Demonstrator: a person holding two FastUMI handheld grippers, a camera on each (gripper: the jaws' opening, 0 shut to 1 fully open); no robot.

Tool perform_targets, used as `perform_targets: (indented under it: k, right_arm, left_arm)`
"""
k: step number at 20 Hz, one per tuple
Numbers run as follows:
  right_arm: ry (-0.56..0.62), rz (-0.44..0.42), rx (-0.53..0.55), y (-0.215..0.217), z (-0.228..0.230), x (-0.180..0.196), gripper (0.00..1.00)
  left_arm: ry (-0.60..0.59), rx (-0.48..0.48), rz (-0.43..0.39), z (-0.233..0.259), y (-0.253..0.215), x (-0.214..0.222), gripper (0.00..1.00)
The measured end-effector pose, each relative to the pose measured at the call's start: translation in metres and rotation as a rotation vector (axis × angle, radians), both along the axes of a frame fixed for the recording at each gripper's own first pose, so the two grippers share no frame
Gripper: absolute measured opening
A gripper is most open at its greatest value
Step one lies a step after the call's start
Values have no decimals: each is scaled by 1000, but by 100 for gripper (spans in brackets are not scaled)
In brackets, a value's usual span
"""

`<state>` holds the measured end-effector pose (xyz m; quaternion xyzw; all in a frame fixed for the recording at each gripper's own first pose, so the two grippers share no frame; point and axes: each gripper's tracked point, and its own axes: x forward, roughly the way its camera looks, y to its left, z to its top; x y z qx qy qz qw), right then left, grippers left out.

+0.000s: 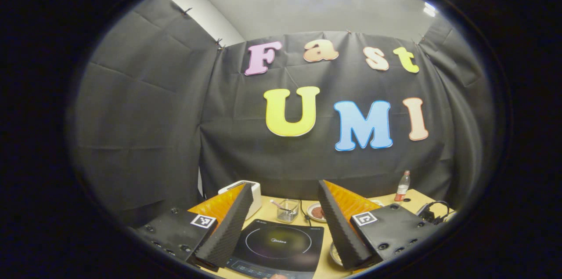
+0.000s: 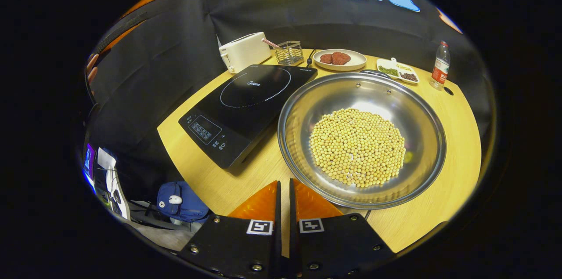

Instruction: First push the handle of the pot to place it horizontally, then grasp the pot with both hands and set it on the induction cooktop.

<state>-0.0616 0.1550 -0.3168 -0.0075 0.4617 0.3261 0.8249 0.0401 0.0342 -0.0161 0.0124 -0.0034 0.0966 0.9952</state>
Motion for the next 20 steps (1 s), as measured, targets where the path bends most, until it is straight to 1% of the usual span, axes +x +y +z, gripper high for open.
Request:
perform_targets:
  k: [3, 4, 7, 8, 9, 10, 14, 19, 20]
  right_arm:
    - [-3, 2, -16, -3, -1, -1, 8]
    - [-4, 2, -21, -5, -1, -2, 8]
    - [4, -5, -24, -7, -1, -3, 8]
    - [9, -7, -25, -8, -2, -4, 8]
    - [12, -8, -28, -9, -2, -3, 8]
    - [14, -6, -35, -10, -2, -4, 8]
    - [3, 18, -92, -19, -3, -8, 8]
    - [62, -21, -70, -24, -3, -9, 8]
    - [71, -26, -74, -27, -4, -10, 8]
  left_arm:
    - [4, -2, -13, -1, -4, 3, 100]
    - [4, -2, -18, -1, -5, 5, 96]
    - [4, -3, -29, -1, -8, 6, 96]
    - [5, -3, -31, -3, -9, 7, 92]
    - [6, -3, -34, -3, -10, 7, 92]
    - [6, -4, -36, -3, -10, 8, 96]
    - [7, -12, -43, -5, -11, 10, 96]
    - [13, -16, -62, -8, -19, 16, 97]
    - [14, -16, -65, -9, -20, 18, 100]
